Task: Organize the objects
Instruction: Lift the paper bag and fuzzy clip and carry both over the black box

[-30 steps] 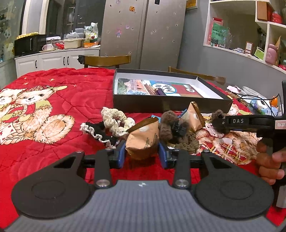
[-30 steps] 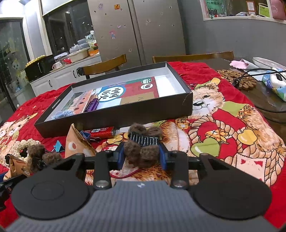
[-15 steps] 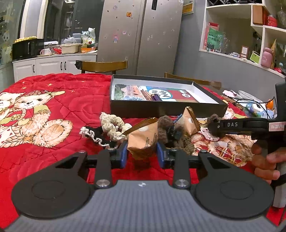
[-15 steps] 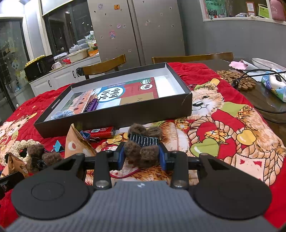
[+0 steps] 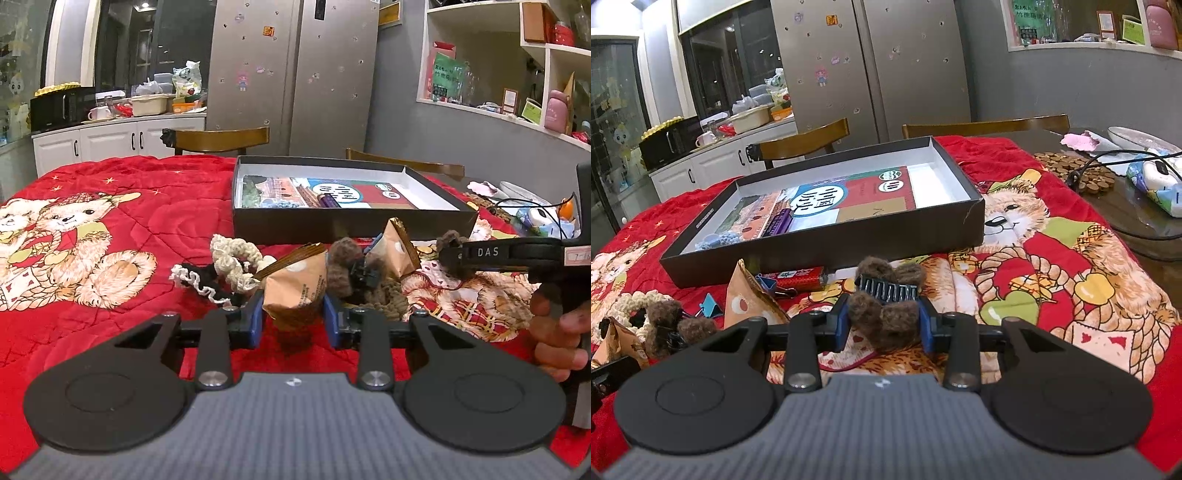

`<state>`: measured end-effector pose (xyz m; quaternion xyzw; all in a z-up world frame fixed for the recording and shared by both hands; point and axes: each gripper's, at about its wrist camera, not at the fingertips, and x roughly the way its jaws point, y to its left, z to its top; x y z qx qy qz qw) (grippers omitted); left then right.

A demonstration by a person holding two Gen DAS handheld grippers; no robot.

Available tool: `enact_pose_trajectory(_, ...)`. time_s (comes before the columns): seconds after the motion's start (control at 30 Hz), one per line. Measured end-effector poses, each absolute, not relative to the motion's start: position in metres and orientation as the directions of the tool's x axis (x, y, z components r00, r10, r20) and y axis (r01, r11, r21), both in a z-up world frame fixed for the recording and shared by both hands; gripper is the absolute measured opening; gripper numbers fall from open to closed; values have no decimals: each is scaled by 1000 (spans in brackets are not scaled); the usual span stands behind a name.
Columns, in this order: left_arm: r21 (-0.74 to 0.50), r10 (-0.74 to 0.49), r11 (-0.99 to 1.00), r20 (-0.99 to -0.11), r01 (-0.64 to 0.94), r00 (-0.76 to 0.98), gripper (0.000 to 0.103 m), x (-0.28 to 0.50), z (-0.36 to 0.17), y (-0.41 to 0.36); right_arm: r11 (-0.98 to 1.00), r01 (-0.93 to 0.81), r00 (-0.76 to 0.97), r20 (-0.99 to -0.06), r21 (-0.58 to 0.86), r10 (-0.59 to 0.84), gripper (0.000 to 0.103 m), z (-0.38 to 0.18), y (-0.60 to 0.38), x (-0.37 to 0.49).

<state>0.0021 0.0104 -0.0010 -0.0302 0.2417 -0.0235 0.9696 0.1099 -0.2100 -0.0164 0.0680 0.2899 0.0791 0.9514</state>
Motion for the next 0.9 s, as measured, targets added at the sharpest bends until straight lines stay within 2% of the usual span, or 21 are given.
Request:
enact_pose_trajectory(0.37,-45,-32,999,-463,13,886,38,1,0,8,982,-114,836,-519,152,178,40,-14,-206,105)
enact_pose_trajectory(0.63,-43,-28,999,-454,10,891,37,-1,1,8,988,-141,885,-439,63,154,40,-4,-189,93)
enact_pose_trajectory(0.9,-58,-17,998,-415,-8,910,37,-5,14,10,988,-130,909,-387,84,152,40,17,-189,88)
